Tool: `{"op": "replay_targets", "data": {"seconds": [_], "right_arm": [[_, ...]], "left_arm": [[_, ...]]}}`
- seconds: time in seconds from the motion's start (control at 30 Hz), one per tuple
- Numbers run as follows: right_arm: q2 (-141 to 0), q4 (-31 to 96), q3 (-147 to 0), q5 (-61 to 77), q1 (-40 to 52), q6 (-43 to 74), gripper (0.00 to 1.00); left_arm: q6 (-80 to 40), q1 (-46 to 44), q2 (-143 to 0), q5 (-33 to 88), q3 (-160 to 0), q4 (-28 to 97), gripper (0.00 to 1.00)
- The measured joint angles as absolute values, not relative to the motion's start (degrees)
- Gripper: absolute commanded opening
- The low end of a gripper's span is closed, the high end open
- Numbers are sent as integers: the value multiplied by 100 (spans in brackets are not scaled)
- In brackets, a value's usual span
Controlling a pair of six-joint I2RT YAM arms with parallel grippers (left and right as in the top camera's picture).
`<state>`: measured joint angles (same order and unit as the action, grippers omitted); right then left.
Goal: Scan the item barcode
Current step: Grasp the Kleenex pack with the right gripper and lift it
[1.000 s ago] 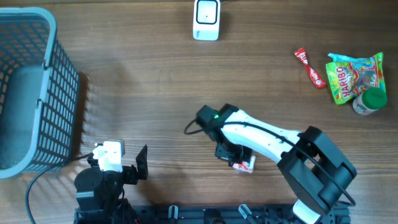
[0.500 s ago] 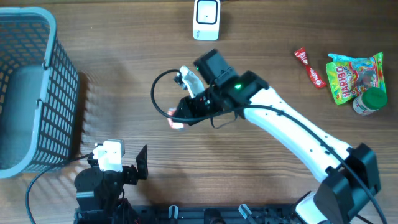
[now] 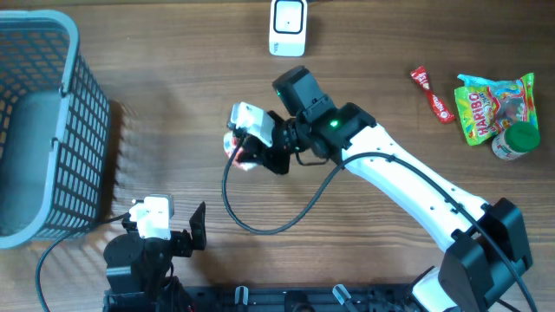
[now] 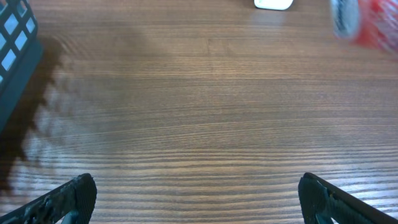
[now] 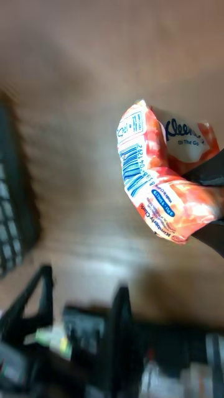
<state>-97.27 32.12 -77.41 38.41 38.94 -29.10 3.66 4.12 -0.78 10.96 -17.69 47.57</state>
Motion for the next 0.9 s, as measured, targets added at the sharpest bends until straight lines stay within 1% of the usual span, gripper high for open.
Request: {"op": "replay_targets", "data": {"seconds": [0.1, 0.27, 0.5, 0.63, 0.73, 0.83, 0.9], "right_arm": [[-9730, 2567, -7732, 3612, 3894, -3590, 4], [-9727, 1879, -7730, 3485, 3894, -4150, 4], [-9727, 1883, -7730, 3444, 3894, -4383, 4], [-9727, 1883, -7730, 3444, 3894, -4248, 4], [-9727, 1900, -7730, 3472, 3894, -3321, 4], [-9727, 2106, -7730, 3603, 3894, -1389, 4], [-9727, 2427, -7730, 3618, 3896, 436, 4]], "left_arm": [[366, 412, -80, 1096, -1769, 4759, 100], [366, 412, -80, 1096, -1769, 4757, 100], [366, 412, -80, 1096, -1769, 4757, 100], [366, 412, -80, 1096, -1769, 4757, 100], [366, 412, -80, 1096, -1769, 4757, 100], [366, 412, -80, 1096, -1769, 4757, 100], [366, 412, -80, 1096, -1769, 4757, 100]]}}
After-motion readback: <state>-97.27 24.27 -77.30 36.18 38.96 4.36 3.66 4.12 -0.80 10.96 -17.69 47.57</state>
